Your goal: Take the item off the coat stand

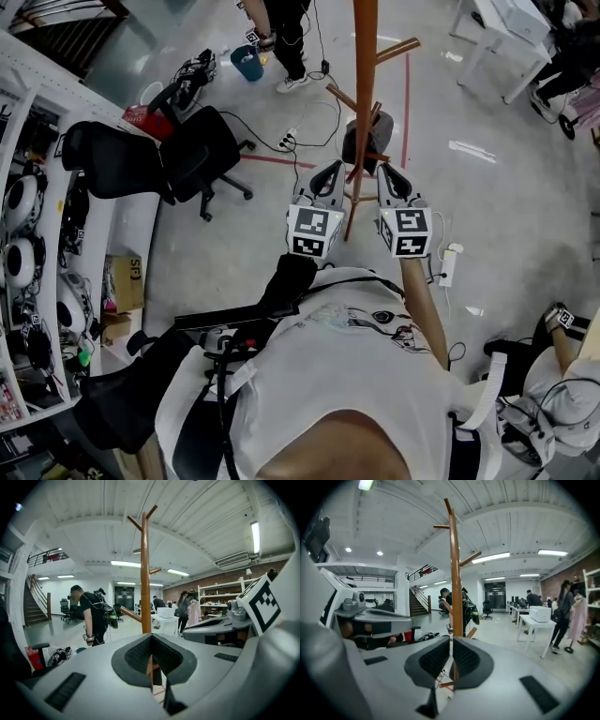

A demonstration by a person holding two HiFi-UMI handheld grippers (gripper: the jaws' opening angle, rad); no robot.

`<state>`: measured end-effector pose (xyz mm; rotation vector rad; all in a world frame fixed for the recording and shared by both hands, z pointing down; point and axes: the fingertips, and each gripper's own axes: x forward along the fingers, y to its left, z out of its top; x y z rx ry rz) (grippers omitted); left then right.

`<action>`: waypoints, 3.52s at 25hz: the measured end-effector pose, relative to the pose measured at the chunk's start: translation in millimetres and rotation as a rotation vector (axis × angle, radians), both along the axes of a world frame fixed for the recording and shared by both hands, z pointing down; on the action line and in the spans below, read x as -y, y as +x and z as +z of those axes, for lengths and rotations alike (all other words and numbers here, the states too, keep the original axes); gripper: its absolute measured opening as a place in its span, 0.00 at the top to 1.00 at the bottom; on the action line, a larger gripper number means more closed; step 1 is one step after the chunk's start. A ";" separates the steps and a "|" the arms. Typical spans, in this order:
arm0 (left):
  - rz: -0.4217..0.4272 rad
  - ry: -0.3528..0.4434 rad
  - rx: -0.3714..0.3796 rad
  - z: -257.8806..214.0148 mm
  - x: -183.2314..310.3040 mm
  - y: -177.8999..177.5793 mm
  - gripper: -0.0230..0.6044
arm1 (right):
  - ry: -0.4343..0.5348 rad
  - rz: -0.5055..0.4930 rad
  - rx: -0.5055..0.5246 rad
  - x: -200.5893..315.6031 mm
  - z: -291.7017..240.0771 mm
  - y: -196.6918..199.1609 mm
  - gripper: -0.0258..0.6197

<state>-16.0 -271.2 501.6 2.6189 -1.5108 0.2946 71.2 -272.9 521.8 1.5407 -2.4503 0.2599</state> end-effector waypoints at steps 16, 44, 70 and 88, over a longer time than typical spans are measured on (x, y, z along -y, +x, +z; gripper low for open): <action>-0.112 -0.254 0.051 107.0 36.1 -27.5 0.96 | -0.183 0.001 -0.094 56.5 93.5 7.8 0.95; -0.241 -0.402 0.082 139.5 5.2 -83.8 0.96 | -0.210 0.032 -0.527 147.3 159.4 11.5 0.68; -0.222 -0.387 0.074 139.4 7.2 -84.4 0.96 | -0.032 0.253 -0.407 195.5 71.0 67.1 0.91; -0.219 -0.347 0.056 123.4 0.8 -85.8 0.96 | 0.035 0.539 -0.229 196.8 20.0 172.6 0.92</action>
